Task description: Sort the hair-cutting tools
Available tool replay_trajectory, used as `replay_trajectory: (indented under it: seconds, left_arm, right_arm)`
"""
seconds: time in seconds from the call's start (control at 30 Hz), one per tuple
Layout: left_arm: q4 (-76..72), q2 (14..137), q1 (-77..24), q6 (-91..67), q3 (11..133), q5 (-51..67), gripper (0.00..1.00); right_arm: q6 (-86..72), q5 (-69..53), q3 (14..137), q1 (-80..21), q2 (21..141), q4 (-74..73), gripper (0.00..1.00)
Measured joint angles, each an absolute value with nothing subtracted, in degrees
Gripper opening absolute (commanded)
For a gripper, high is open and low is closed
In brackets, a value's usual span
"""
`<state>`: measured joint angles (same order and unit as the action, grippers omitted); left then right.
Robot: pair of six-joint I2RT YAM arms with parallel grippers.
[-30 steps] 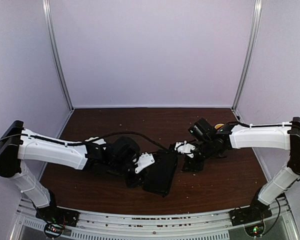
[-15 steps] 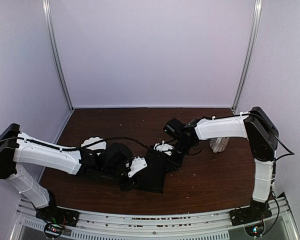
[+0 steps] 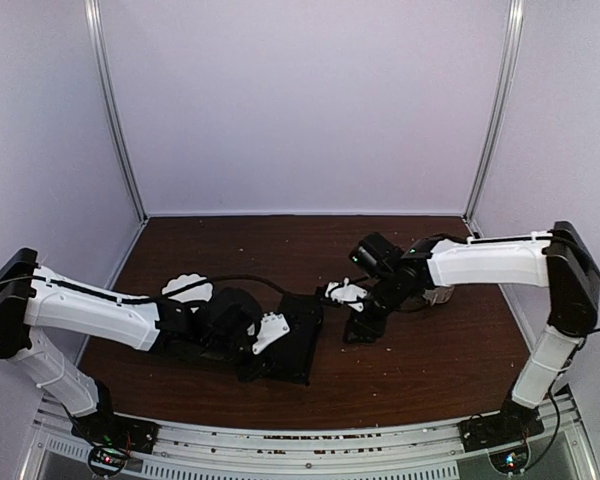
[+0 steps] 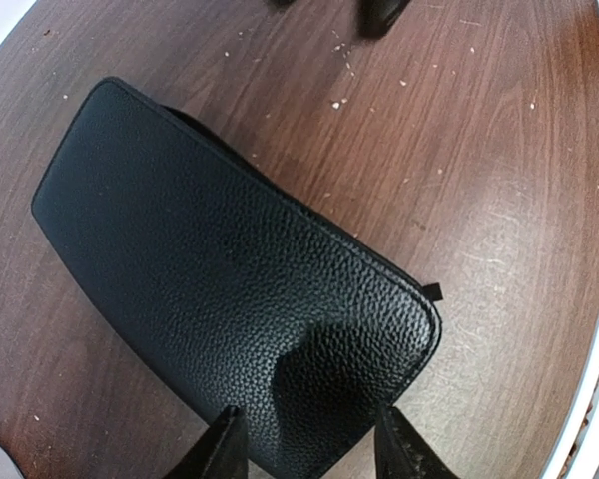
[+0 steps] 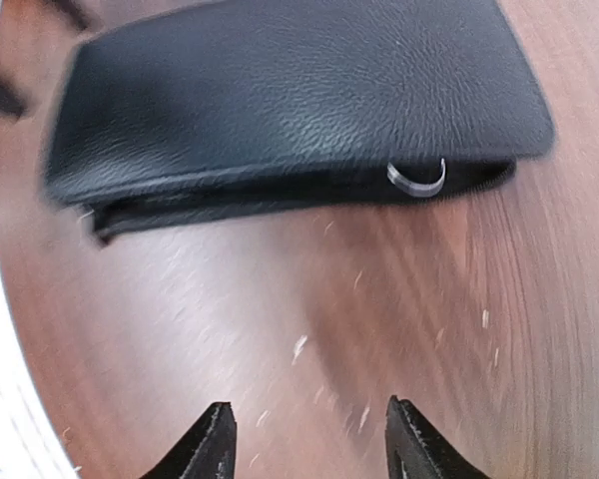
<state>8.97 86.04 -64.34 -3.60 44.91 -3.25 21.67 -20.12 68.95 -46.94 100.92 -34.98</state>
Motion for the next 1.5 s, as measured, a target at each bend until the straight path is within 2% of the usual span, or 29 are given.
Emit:
replay_trajectory:
  seconds: [0.17, 0.27, 0.7, 1.13, 1.5]
  left_arm:
    - [8.60, 87.07, -64.34, -1.39, 44.16, -1.19, 0.47]
    - [7.46, 90.13, -64.34, -0.16, 44.23, -0.08, 0.47]
    - [2.17, 98.17, -64.49, -1.52, 50.04, -1.45, 0.36]
    - [-3.07, 99.00, -63.31, -5.13, 49.28, 0.89, 0.35]
    - [-5.10, 99.00, -62.83, -7.07, 48.69, 1.23, 0.33]
  right_arm:
    - [20.56, -21.32, 56.10, -47.88, 86.48, -29.65, 0.52]
    - [19.44, -22.35, 51.24, -48.75, 83.99, -25.78, 0.52]
    - [12.34, -23.44, 49.84, -51.72, 92.60, -16.71, 0.51]
    - [4.97, -24.10, 50.19, -54.52, 97.08, -12.14, 0.53]
    - [-1.13, -23.62, 50.39, -56.03, 100.22, -5.41, 0.50]
